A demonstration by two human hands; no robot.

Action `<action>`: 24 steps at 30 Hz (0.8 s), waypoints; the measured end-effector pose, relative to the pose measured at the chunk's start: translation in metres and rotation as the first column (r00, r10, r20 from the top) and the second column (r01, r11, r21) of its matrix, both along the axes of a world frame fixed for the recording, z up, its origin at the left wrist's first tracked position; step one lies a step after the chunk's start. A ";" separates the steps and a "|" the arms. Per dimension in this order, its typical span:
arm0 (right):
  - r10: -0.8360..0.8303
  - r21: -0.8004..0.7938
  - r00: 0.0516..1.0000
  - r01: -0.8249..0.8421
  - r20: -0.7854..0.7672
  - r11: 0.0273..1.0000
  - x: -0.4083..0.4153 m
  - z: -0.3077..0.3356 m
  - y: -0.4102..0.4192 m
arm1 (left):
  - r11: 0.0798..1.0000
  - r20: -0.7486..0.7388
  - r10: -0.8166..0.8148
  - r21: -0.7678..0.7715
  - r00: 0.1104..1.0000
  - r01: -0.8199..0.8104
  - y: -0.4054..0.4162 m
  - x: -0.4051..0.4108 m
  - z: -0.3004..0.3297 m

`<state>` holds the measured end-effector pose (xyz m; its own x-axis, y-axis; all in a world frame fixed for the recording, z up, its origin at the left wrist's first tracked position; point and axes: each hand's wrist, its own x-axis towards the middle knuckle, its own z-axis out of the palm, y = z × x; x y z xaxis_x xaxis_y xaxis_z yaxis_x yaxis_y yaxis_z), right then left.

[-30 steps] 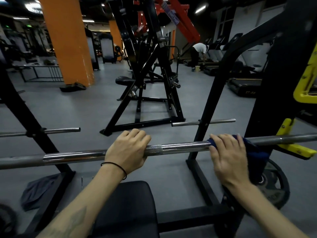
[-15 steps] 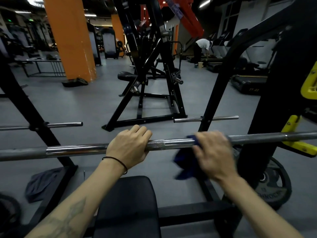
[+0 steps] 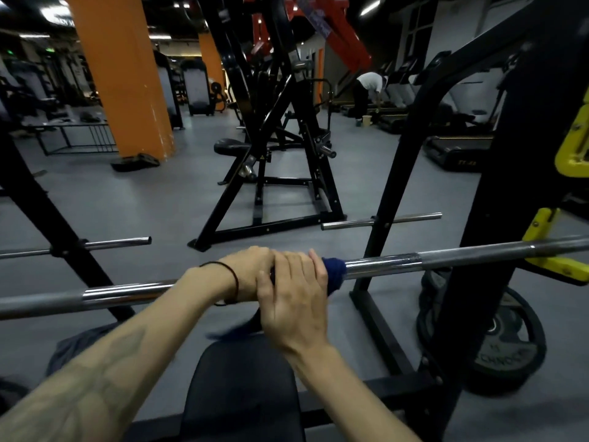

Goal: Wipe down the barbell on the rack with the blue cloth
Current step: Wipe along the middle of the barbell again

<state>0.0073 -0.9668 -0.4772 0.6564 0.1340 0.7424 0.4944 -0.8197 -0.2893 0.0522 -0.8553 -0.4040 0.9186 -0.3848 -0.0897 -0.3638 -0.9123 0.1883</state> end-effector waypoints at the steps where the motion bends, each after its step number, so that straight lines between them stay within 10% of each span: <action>1: 0.041 -0.071 0.999 -0.039 0.022 0.997 0.003 0.002 -0.012 | 0.997 -0.110 0.012 -0.070 0.994 -0.020 0.000 0.005 0.003; 5: 0.016 -0.239 0.995 0.007 0.094 0.971 0.022 0.001 -0.122 | 0.976 -0.313 0.056 -0.184 0.948 -0.119 0.001 0.001 0.011; 8: -0.236 -0.241 0.971 0.236 0.028 0.942 0.026 0.004 -0.224 | 0.999 0.239 -0.028 0.032 0.971 0.021 0.010 -0.008 -0.005; 10: -0.262 -0.306 0.965 0.246 -0.014 0.920 0.021 0.005 -0.258 | 0.978 0.620 -0.187 0.188 0.762 0.087 0.023 -0.015 -0.024; 17: -0.349 0.174 0.936 0.350 -0.036 0.921 0.028 -0.009 -0.148 | 0.972 0.767 -0.218 0.227 0.604 0.062 0.030 -0.023 -0.040; 24: 0.059 -0.164 0.998 -0.053 0.034 0.985 -0.013 -0.022 -0.036 | 0.983 0.751 -0.159 0.178 0.641 0.035 0.026 -0.029 -0.041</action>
